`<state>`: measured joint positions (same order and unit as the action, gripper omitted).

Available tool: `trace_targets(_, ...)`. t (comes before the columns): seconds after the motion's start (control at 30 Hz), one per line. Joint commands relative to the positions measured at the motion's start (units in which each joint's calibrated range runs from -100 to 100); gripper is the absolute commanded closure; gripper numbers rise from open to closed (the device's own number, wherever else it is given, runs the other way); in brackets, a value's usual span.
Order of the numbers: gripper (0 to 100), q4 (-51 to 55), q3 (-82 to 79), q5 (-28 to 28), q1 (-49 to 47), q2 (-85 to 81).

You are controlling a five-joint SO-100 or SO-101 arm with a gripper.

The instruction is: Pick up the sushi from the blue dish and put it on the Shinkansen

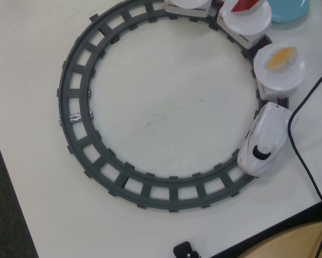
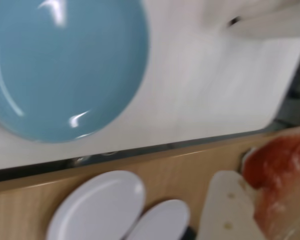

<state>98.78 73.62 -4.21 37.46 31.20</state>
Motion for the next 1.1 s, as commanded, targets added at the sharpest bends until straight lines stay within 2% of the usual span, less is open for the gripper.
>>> trace_targets(0.0, 98, 0.88, -0.19, -0.14, -2.07, -8.36)
trace_targets(0.33, 98, 0.97, -4.05, 0.54, -7.53, -17.88)
trace_targets(0.53, 98, 0.88, -31.60, 2.16, -7.79, -24.06)
trace_targets(0.63, 98, 0.80, -38.88, 2.16, -7.61, -24.14)
trace_targets(0.77, 98, 0.63, -38.97, 2.06, -8.67, -23.89)
trace_targets(0.9, 98, 0.28, -38.34, 1.80, -13.69, -19.22)
trace_targets(1.07, 98, 0.80, -30.98, 1.95, -15.62, -12.29)
